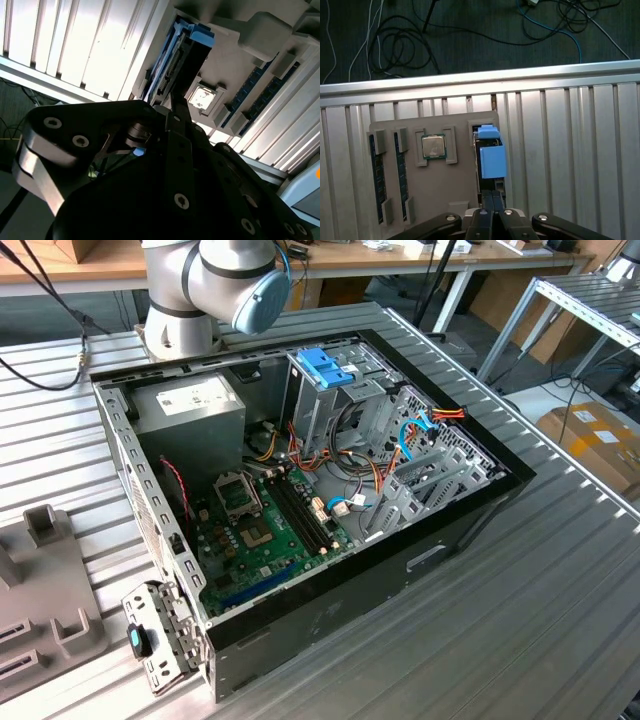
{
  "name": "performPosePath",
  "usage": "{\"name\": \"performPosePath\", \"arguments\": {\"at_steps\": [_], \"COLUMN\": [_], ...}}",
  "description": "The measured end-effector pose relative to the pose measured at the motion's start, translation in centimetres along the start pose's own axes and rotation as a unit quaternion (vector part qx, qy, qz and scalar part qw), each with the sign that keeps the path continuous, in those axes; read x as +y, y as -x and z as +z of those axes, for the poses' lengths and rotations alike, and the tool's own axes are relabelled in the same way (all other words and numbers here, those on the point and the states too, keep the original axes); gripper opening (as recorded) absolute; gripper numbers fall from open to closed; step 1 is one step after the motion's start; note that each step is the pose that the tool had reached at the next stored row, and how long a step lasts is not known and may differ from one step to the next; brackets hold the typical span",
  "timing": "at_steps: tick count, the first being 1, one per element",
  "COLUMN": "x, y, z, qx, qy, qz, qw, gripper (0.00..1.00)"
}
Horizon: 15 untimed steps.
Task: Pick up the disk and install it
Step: 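Pick up the disk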
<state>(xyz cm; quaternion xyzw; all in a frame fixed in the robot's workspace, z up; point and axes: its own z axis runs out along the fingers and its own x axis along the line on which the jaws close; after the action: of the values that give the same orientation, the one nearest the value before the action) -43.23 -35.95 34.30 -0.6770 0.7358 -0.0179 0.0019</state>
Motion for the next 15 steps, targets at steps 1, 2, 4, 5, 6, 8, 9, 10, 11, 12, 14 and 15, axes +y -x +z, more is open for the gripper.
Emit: {"name": "performPosePath", "arguments": {"at_steps": [1,2,4,5,6,8,9,10,11,12,14,15], "x": [0.00,0.00,0.00,0.00,0.00,0.00,0.00,0.00,0.00,0.00,0.00,0.00], "y": [0.00,0.00,0.00,0.00,0.00,0.00,0.00,0.01,0.00,0.00,0.00,0.00], "z": [0.00,0.05,0.10,0.09,0.09,0.10,0.10,0.10,0.11,0.10,0.10,0.10], "qx": [0.0000,-0.0001,0.0000,0.0000,0.0000,0.0000,-0.0004,-0.0013,-0.0014,-0.0014,-0.0014,-0.0014], "qy": [0.0000,-0.0002,-0.0001,0.0000,0.0000,0.0000,0.0000,0.0001,0.0000,0.0001,0.0001,0.0001], "qz": [0.000,0.000,0.000,0.000,0.000,0.000,0.000,0.000,0.000,0.000,0.000,0.000], "qw": [1.00000,1.00000,1.00000,1.00000,1.00000,1.00000,1.00000,1.00000,1.00000,1.00000,1.00000,1.00000], "gripper": [0.11,0.11,0.11,0.11,0.11,0.11,0.11,0.11,0.11,0.11,0.11,0.11]}}
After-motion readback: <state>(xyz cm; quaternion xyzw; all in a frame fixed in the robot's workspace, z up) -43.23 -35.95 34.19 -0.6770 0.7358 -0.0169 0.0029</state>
